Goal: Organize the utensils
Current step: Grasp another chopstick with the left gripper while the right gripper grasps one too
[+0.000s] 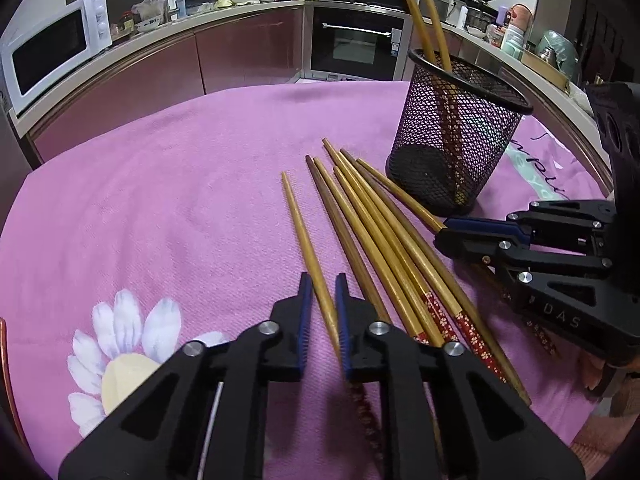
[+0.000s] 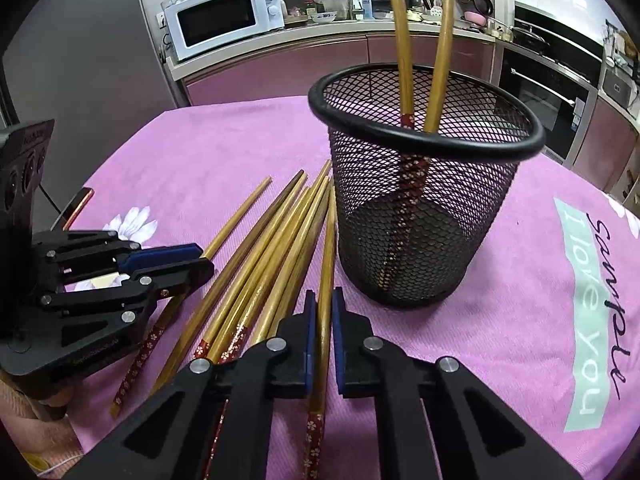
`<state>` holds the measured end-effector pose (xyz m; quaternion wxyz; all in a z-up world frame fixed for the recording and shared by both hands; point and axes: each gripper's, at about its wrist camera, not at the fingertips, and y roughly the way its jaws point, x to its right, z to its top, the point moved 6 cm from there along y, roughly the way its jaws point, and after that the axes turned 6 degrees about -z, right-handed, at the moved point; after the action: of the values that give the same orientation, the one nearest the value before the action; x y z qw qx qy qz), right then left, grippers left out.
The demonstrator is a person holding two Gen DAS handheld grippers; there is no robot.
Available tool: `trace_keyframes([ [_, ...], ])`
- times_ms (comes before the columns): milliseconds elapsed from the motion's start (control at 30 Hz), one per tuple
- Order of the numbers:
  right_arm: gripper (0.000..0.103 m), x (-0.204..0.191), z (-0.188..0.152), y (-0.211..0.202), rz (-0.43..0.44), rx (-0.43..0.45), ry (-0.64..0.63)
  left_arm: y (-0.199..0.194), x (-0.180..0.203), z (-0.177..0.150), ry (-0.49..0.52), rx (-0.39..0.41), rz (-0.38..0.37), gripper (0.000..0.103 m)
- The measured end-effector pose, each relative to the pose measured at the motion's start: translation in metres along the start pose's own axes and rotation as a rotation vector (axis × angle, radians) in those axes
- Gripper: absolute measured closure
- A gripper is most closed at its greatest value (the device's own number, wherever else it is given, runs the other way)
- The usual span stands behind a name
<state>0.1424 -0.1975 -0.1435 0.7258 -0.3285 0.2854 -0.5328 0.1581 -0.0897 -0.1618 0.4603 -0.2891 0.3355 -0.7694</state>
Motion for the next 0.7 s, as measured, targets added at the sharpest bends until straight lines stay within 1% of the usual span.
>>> trace_keyframes([
  [100, 0.098, 0.000, 0.000, -0.004, 0.014, 0.007, 0.008, -0.001, -0.001, 0.000, -0.021, 0.001, -0.007, 0.095],
  [267, 0.098, 0.005, -0.002, -0.017, 0.043, 0.025, 0.009, -0.004, -0.002, -0.003, -0.033, 0.006, -0.014, 0.095],
  [400, 0.098, 0.000, -0.002, -0.024, 0.062, 0.037, 0.003, -0.008, 0.000, -0.005, -0.036, 0.011, -0.023, 0.095],
  [500, 0.098, -0.001, -0.001, -0.032, 0.080, 0.052, 0.001, -0.013, 0.001, -0.005, -0.047, 0.018, -0.043, 0.095],
  [700, 0.098, -0.004, 0.006, -0.059, 0.105, 0.123, -0.017, -0.036, 0.005, 0.001, -0.050, 0.066, -0.089, 0.095],
])
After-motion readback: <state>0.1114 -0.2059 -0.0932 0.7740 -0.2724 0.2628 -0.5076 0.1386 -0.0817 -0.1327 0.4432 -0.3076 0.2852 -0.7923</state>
